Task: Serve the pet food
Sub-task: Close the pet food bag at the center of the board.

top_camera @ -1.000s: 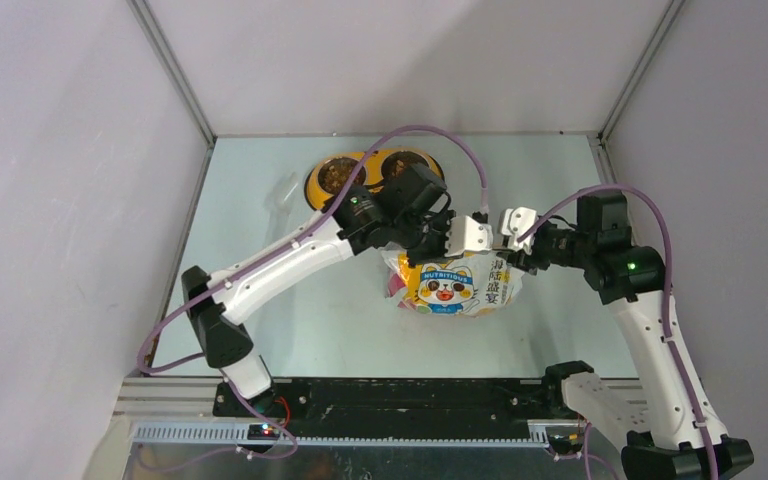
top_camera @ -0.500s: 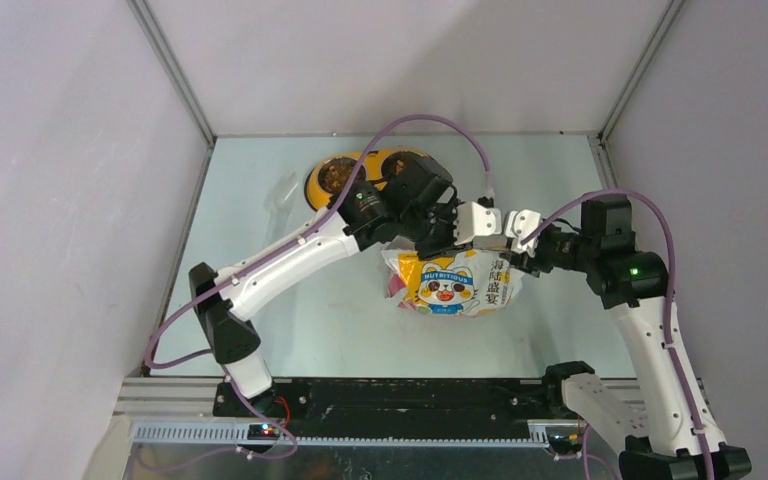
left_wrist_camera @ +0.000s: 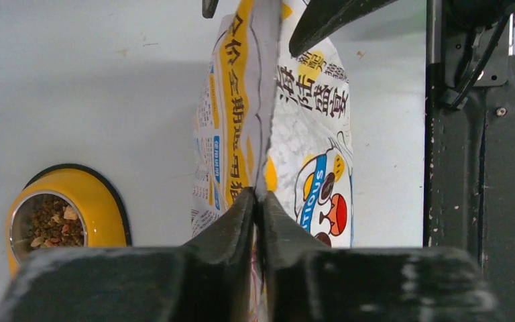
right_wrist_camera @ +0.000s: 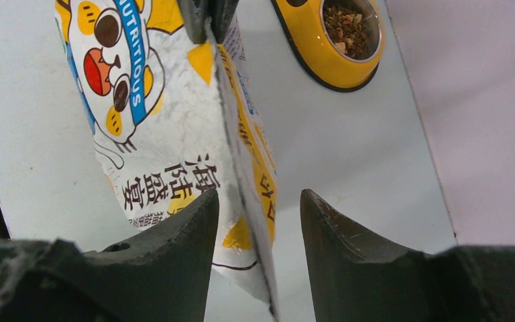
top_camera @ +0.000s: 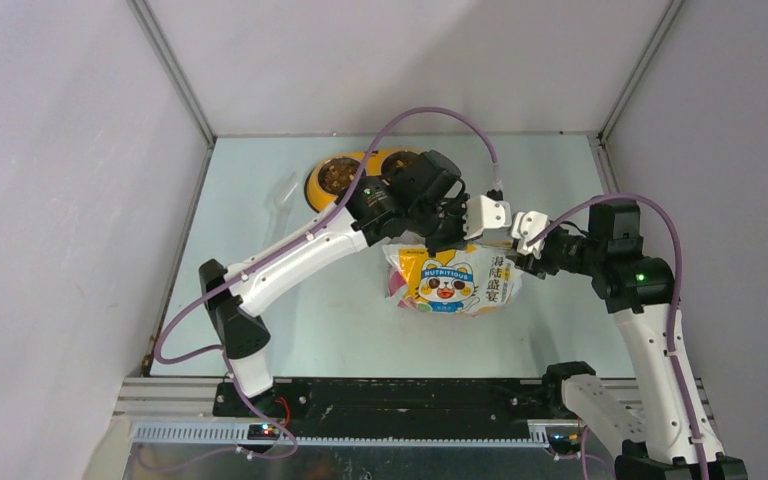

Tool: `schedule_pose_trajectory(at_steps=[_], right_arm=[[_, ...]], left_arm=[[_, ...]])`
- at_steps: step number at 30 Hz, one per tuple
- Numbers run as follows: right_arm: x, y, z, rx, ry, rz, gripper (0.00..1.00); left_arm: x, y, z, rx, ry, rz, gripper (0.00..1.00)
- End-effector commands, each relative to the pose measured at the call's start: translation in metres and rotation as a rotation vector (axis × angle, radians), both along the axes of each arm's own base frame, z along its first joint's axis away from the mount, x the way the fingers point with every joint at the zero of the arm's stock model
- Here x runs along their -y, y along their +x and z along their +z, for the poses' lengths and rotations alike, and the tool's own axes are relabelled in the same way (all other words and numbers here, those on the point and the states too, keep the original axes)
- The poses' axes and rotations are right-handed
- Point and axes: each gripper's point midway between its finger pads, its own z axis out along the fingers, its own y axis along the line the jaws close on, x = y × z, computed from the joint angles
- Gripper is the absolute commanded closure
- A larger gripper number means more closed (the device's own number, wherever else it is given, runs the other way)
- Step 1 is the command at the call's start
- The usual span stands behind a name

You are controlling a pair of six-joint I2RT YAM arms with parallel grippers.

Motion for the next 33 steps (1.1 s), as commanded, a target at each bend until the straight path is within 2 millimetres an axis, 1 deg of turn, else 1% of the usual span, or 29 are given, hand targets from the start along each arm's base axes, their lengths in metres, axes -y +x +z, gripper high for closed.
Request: schedule_pose_trajectory(at_steps=[1, 3, 8, 9, 10, 11, 12, 14, 16, 19, 24, 26, 29, 33], right_arm=[[-0.005, -0.001, 0.006, 0.034, 0.012, 0.030, 0.49], [-0.005, -0.001, 0.006, 0.033, 0.012, 0.034, 0.49], [-0.007, -0.002, 0.005, 0.027, 0.016, 0.044, 0.49], [-0.007, -0.002, 0.005, 0.027, 0.017, 0.045, 0.49], [-0.008, -0.002, 0.005, 0.024, 0.020, 0.048, 0.49], [-0.008, -0.001, 0.006, 0.028, 0.020, 0.048, 0.49], [-0.008, -0.001, 0.006, 0.027, 0.023, 0.048, 0.50], [-0.009, 0.000, 0.008, 0.034, 0.032, 0.049, 0.51], [-0.012, -0.002, 0.009, 0.036, 0.041, 0.063, 0.52], [-0.014, -0.007, 0.007, 0.055, 0.042, 0.088, 0.52], [-0.023, -0.027, 0.005, 0.074, 0.040, 0.189, 0.51], [-0.027, -0.031, 0.003, 0.073, 0.030, 0.222, 0.51], [-0.031, -0.032, 0.000, 0.078, 0.018, 0.243, 0.51], [-0.036, -0.036, -0.001, 0.145, 0.009, 0.279, 0.51]], left_arm=[[0.020, -0.010, 0.001, 0.007, -0.022, -0.045, 0.97], [0.020, -0.010, 0.003, 0.010, -0.026, -0.044, 1.00], [0.020, -0.009, 0.016, 0.026, -0.057, -0.029, 1.00], [0.020, -0.009, 0.019, 0.026, -0.063, -0.027, 0.94], [0.021, -0.009, 0.019, 0.023, -0.064, -0.027, 0.85], [0.021, -0.010, 0.020, 0.020, -0.067, -0.029, 0.70], [0.022, -0.012, 0.019, 0.012, -0.070, -0.038, 0.61], [0.023, -0.015, 0.017, -0.003, -0.069, -0.052, 0.54], [0.025, -0.017, 0.014, -0.016, -0.068, -0.060, 0.53], [0.028, -0.020, 0.009, -0.040, -0.067, -0.072, 0.54], [0.030, -0.024, 0.004, -0.064, -0.064, -0.081, 0.56], [0.031, -0.024, 0.002, -0.067, -0.064, -0.082, 0.57], [0.033, -0.024, 0.001, -0.072, -0.062, -0.080, 0.58], [0.034, -0.022, -0.001, -0.071, -0.061, -0.069, 0.62]])
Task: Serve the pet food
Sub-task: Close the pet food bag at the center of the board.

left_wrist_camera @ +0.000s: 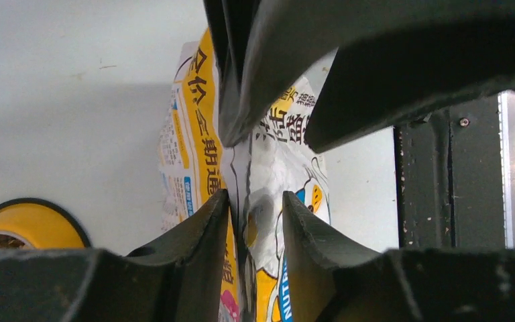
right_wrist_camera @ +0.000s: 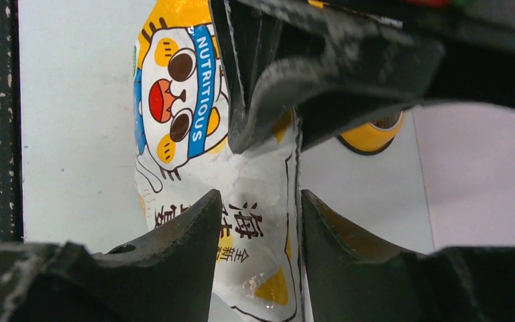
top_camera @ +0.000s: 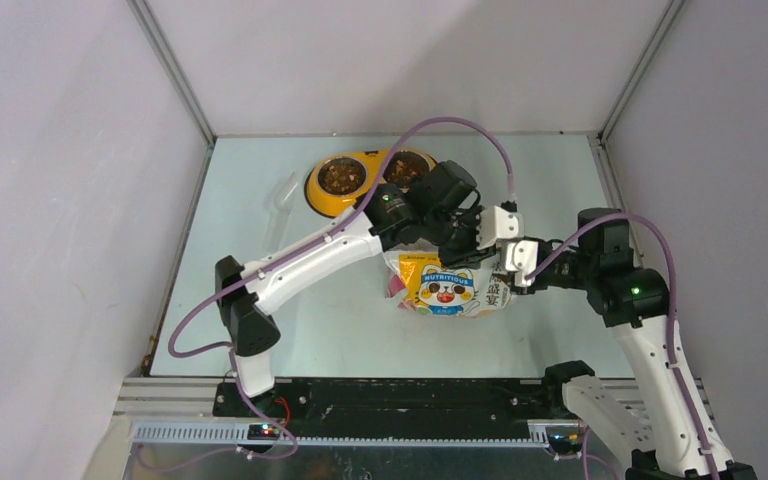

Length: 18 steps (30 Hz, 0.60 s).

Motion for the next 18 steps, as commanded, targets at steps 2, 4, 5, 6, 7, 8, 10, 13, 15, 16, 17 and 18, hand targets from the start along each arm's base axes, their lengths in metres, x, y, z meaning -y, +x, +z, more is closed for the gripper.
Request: schedule_pose_trajectory(at_steps=[2, 4, 5, 6, 7, 8, 10, 13, 15, 16, 17, 18], right_arm=[[-0.010, -0.005, 0.002, 0.110, -0.008, 0.078, 0.51], [-0.010, -0.004, -0.002, 0.120, -0.024, 0.077, 0.51], [-0.011, -0.003, -0.004, 0.124, -0.031, 0.078, 0.52], [-0.009, 0.000, -0.007, 0.133, -0.046, 0.065, 0.52], [-0.010, -0.001, -0.009, 0.141, -0.052, 0.068, 0.53], [-0.009, 0.003, -0.013, 0.151, -0.064, 0.056, 0.54], [-0.008, 0.005, -0.015, 0.171, -0.068, 0.045, 0.55], [-0.005, 0.009, -0.012, 0.188, -0.067, 0.011, 0.62], [-0.004, 0.011, -0.010, 0.199, -0.068, -0.001, 0.65], [-0.004, 0.012, -0.009, 0.204, -0.067, -0.006, 0.66], [-0.003, 0.013, -0.009, 0.205, -0.067, -0.012, 0.68], [-0.003, 0.014, -0.008, 0.209, -0.067, -0.014, 0.68]], left_arm=[[0.015, -0.003, 0.010, 0.001, -0.047, -0.004, 0.63], [0.015, -0.003, 0.009, 0.000, -0.044, 0.001, 0.64], [0.015, -0.002, 0.008, -0.001, -0.043, 0.004, 0.64], [0.015, -0.002, 0.007, 0.000, -0.042, 0.005, 0.65], [0.015, -0.002, 0.008, 0.003, -0.043, 0.008, 0.65], [0.014, -0.001, 0.008, 0.008, -0.046, 0.010, 0.65], [0.013, 0.000, 0.009, 0.015, -0.046, 0.013, 0.65], [0.010, 0.001, 0.009, 0.024, -0.044, 0.019, 0.65], [0.009, 0.002, 0.009, 0.025, -0.045, 0.020, 0.66], [0.008, 0.002, 0.009, 0.024, -0.043, 0.020, 0.66], [0.008, 0.002, 0.009, 0.024, -0.043, 0.018, 0.66], [0.007, 0.002, 0.008, 0.022, -0.040, 0.018, 0.66]])
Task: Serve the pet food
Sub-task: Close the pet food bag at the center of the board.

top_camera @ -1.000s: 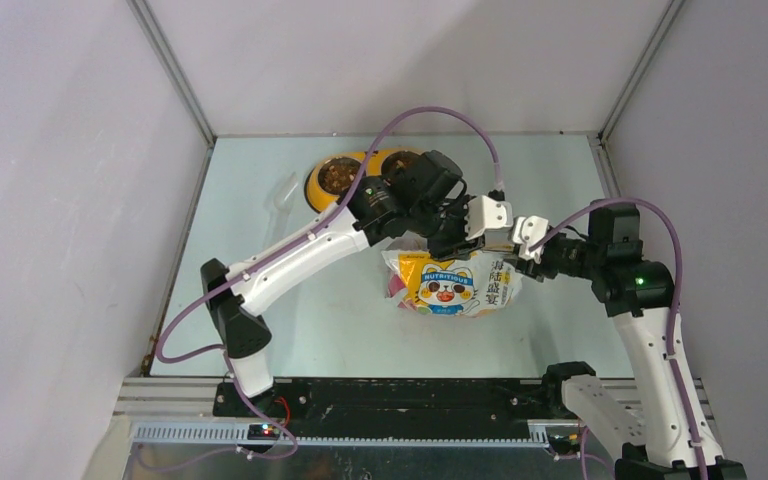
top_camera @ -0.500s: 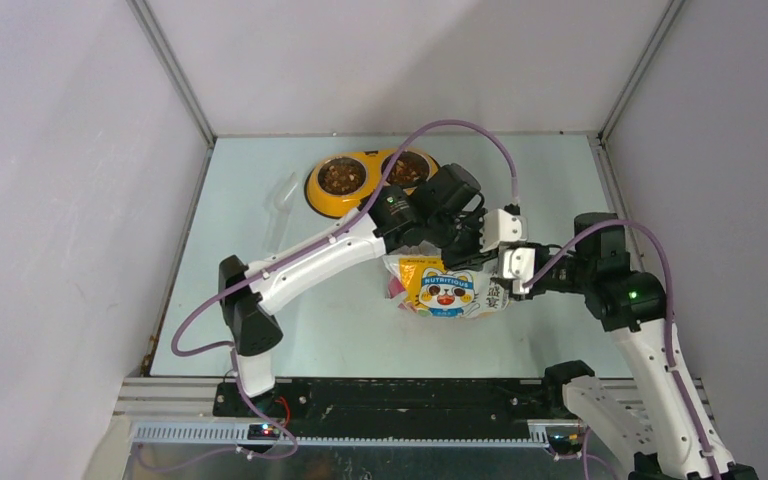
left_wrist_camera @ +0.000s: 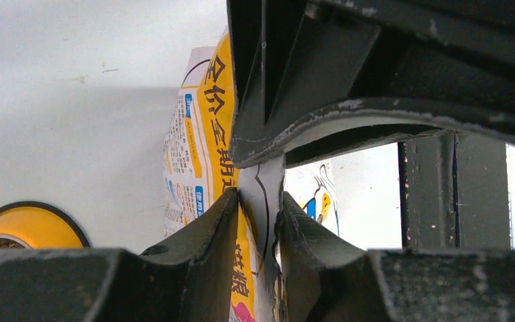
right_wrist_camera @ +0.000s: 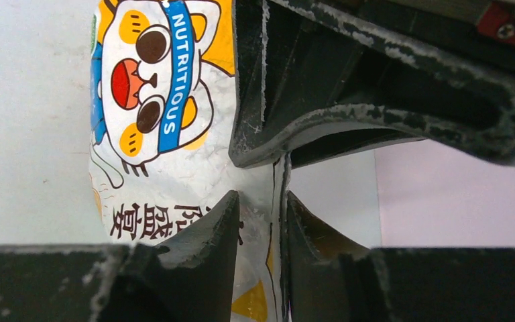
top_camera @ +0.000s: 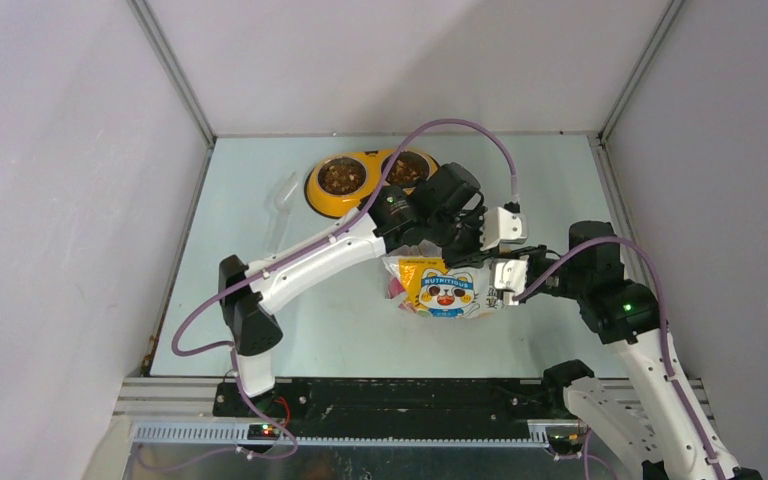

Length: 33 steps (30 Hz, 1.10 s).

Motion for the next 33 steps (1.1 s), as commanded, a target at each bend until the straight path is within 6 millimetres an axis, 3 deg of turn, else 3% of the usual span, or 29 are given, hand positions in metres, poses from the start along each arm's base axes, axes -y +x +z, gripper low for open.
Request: schedule_pose_trajectory(at_steps=[1, 4, 9, 13, 17, 21, 24, 28, 33], right_arm=[[0.003, 0.009, 0.008, 0.046, 0.004, -0.043, 0.70], [0.004, 0.012, 0.009, 0.056, 0.003, -0.055, 0.75], [0.004, 0.012, 0.009, 0.063, -0.009, -0.060, 0.99], [0.003, 0.013, 0.011, 0.069, -0.006, -0.064, 1.00], [0.002, 0.019, 0.017, 0.057, 0.034, -0.099, 1.00], [-0.002, 0.020, 0.020, 0.046, 0.062, -0.099, 0.81], [-0.003, 0.021, 0.019, 0.053, 0.053, -0.096, 0.61], [-0.007, 0.015, 0.017, 0.070, 0.028, -0.054, 0.54], [-0.009, 0.007, 0.019, 0.082, 0.006, -0.013, 0.53]], left_arm=[[-0.003, 0.002, 0.016, 0.023, -0.042, 0.013, 0.66], [-0.004, 0.001, 0.015, 0.022, -0.038, 0.008, 0.66], [-0.007, 0.002, 0.015, 0.025, -0.036, 0.009, 0.66], [-0.013, 0.006, 0.020, 0.031, -0.043, 0.024, 0.65], [-0.025, 0.013, 0.025, 0.043, -0.045, 0.046, 0.55], [-0.045, 0.020, 0.029, 0.053, -0.043, 0.073, 0.53], [-0.060, 0.024, 0.022, 0.046, -0.023, 0.094, 0.53], [-0.082, 0.028, 0.018, 0.039, -0.005, 0.117, 0.53], [-0.104, 0.025, 0.016, 0.027, 0.014, 0.119, 0.54]])
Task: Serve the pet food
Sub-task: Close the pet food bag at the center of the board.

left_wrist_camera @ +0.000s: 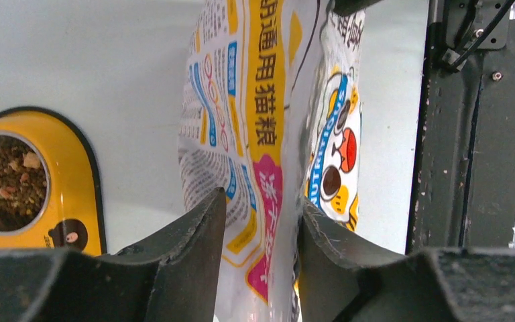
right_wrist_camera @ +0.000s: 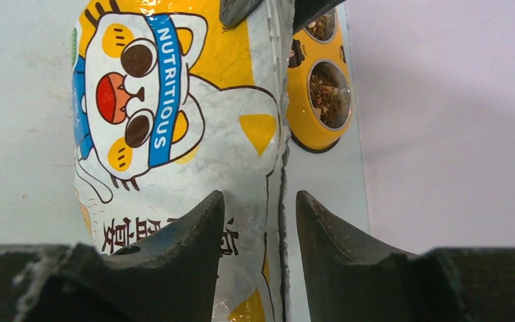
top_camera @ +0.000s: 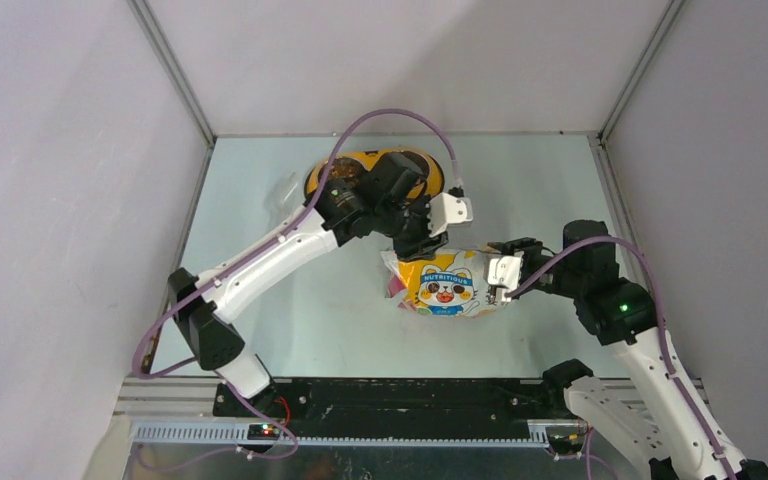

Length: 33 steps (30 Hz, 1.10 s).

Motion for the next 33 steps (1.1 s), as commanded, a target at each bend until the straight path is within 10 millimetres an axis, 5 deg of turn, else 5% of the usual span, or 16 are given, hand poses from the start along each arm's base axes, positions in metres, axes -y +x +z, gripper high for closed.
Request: schedule_pose_trajectory(at_steps=[1, 17, 33], right_arm=[[-0.002, -0.006, 0.012, 0.048, -0.014, 0.042, 0.53], [-0.005, -0.014, 0.029, 0.057, -0.014, 0.057, 0.56], [0.000, -0.016, 0.008, 0.071, -0.071, 0.055, 0.57]], left_arm=[[-0.025, -0.001, 0.016, 0.038, -0.014, -0.003, 0.55], [-0.048, -0.003, 0.003, 0.013, 0.037, 0.018, 0.75], [-0.051, 0.000, 0.004, 0.013, 0.033, 0.031, 0.82]])
